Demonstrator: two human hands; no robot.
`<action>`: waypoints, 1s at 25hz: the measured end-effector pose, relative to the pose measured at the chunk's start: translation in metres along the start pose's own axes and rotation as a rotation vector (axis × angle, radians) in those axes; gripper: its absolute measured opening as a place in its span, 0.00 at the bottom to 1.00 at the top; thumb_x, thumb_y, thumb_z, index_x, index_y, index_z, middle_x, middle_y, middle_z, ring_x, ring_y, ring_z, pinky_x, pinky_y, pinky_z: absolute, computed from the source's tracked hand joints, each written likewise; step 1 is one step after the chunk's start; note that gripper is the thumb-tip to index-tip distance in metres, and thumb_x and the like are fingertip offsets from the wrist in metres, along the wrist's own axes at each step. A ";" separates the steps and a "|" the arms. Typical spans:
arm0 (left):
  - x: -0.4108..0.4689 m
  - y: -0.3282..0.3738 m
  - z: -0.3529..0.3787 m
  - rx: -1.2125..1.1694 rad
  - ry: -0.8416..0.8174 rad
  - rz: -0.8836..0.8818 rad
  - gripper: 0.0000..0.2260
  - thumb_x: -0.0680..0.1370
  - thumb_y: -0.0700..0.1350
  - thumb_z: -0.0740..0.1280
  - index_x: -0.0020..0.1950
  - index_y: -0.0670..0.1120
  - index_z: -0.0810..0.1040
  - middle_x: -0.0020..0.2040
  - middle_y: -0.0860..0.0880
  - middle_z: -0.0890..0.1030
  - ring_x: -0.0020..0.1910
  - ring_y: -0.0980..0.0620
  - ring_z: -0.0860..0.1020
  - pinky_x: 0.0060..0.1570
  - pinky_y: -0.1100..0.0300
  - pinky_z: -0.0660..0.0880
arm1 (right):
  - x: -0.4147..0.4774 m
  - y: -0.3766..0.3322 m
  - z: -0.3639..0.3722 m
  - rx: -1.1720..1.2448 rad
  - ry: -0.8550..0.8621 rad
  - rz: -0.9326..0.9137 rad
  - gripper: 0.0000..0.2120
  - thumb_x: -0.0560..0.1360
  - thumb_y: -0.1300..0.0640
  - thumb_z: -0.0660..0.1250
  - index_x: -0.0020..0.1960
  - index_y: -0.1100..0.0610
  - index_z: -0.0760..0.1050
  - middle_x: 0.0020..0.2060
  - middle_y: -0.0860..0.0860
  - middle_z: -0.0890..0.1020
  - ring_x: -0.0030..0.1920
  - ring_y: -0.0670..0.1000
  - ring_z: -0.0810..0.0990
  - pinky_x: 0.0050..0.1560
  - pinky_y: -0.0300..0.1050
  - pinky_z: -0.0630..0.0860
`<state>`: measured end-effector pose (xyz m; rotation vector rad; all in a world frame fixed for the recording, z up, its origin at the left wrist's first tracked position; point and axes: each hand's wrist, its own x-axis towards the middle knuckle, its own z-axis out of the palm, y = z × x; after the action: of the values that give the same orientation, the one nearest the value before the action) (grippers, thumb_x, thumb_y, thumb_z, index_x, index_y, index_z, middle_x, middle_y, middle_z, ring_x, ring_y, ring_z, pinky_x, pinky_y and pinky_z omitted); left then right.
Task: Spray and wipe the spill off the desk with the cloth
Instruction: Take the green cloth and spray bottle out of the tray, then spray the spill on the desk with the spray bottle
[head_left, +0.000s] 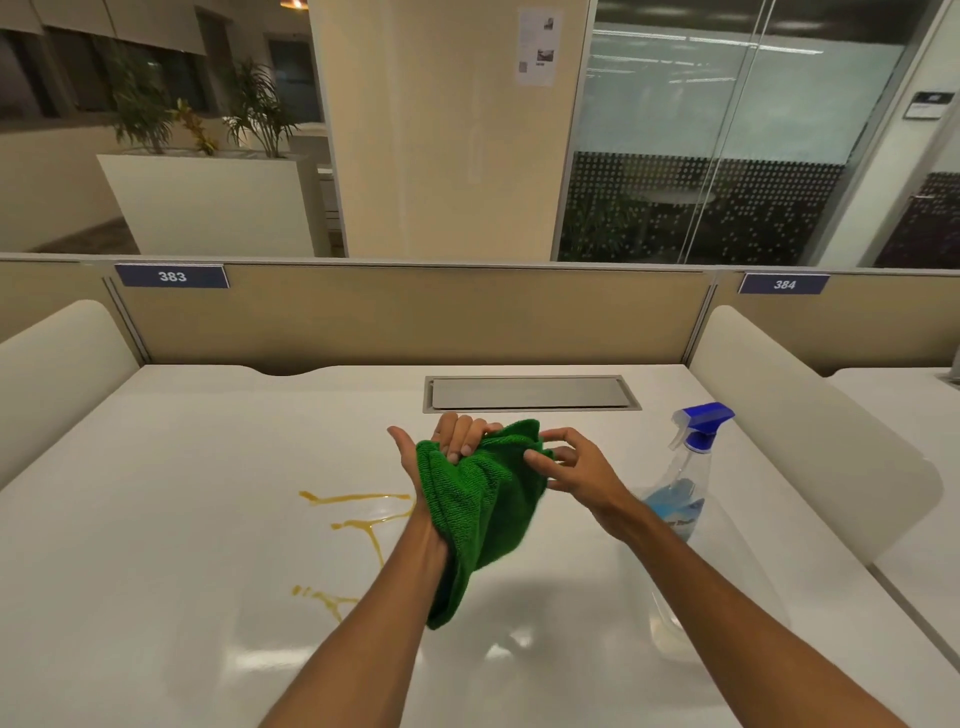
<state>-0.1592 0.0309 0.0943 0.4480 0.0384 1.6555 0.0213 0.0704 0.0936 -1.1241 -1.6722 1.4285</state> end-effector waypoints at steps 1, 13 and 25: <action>0.001 0.000 0.000 0.010 0.011 0.003 0.39 0.69 0.77 0.37 0.23 0.47 0.67 0.20 0.50 0.68 0.25 0.52 0.69 0.46 0.55 0.74 | -0.004 0.008 -0.005 -0.033 0.029 -0.002 0.26 0.68 0.43 0.74 0.61 0.52 0.72 0.54 0.53 0.82 0.53 0.52 0.82 0.52 0.45 0.80; 0.023 0.010 0.021 0.069 0.057 0.048 0.32 0.69 0.77 0.38 0.27 0.50 0.57 0.20 0.50 0.66 0.25 0.52 0.65 0.41 0.57 0.65 | -0.059 0.051 -0.083 -0.245 0.882 -0.232 0.21 0.74 0.47 0.66 0.32 0.63 0.70 0.26 0.55 0.74 0.28 0.55 0.75 0.34 0.47 0.77; 0.023 0.013 0.034 0.103 0.084 0.071 0.36 0.69 0.77 0.37 0.23 0.48 0.62 0.20 0.51 0.66 0.24 0.54 0.65 0.41 0.59 0.63 | -0.018 0.037 -0.155 -0.045 0.416 -0.014 0.21 0.71 0.55 0.74 0.60 0.55 0.71 0.54 0.52 0.79 0.60 0.59 0.77 0.57 0.49 0.73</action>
<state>-0.1631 0.0435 0.1353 0.4621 0.1723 1.7473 0.1739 0.1194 0.0866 -1.3266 -1.4163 1.0607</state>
